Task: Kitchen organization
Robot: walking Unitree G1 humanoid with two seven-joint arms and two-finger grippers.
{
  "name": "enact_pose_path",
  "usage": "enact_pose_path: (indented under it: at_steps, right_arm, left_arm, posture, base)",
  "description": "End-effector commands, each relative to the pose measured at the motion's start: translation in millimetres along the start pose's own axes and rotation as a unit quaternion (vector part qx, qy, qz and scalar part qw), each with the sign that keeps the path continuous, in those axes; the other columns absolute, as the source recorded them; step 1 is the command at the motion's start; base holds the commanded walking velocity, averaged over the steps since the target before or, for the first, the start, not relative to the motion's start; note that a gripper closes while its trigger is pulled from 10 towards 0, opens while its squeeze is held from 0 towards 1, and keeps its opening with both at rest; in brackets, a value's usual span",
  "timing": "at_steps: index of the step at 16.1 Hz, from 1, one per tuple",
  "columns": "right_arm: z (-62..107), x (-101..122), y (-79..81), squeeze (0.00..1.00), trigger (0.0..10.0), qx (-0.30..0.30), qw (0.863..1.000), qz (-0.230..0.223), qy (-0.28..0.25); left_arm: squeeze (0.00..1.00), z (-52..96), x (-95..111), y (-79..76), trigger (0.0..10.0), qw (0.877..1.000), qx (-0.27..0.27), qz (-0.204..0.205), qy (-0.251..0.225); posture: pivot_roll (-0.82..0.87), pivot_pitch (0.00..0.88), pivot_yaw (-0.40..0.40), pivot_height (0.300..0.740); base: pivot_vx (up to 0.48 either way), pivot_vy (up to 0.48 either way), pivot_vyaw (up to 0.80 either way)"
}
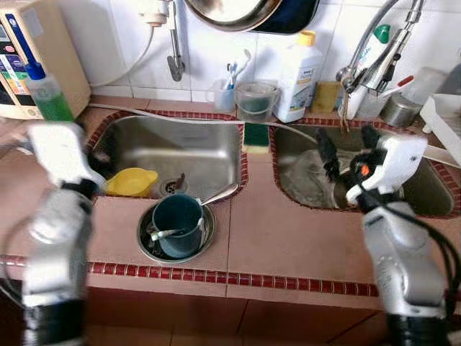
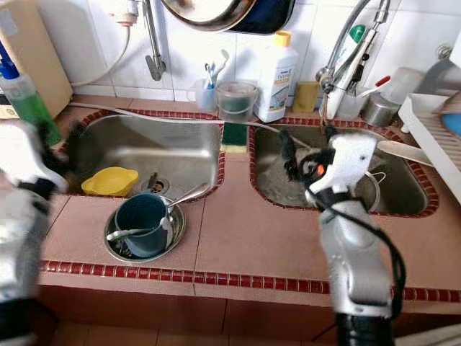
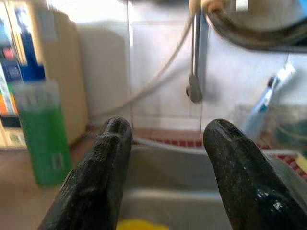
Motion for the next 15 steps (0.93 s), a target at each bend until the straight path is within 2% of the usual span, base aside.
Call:
enact_pose_path:
  at_steps: [1, 7, 15]
  right_arm:
    - [1.6, 2.1, -1.7, 0.0, 10.0, -0.008, 1.0, 0.008, -0.006]
    - [0.8, 1.3, -2.9, 0.0, 10.0, -0.015, 1.0, 0.005, -0.009]
    - [0.6, 1.8, -4.1, 0.0, 10.0, -0.012, 1.0, 0.007, -0.007]
  left_arm:
    - [0.0, 1.5, 11.3, 2.4, 10.0, 1.0, 0.006, 0.004, -0.017]
    - [0.0, -2.1, 15.9, 4.2, 10.0, 1.0, 0.005, 0.013, -0.022]
    - [0.0, -3.1, 13.1, 1.1, 10.0, 1.0, -0.003, 0.004, -0.013]
  posture:
    - [-0.16, 0.045, 0.04, 0.74]
    - [-0.16, 0.048, 0.042, 0.74]
    - [-0.16, 0.049, 0.041, 0.74]
  base:
    - [0.0, 0.0, 0.0]
    - [0.0, 0.0, 0.0]
    - [-0.308, 0.0, 0.0]
Point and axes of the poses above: a point about 5 cm out from each wrist's last joint towards the gripper, its own z axis pointing back from the gripper into the wrist, its own x axis along the axis of the wrist's last joint, y = z × x, the point moved 4 cm from there along -z, pointing out of the wrist towards the gripper, and after that the axes turned 12 degrees about -z, right-handed, at the moved point
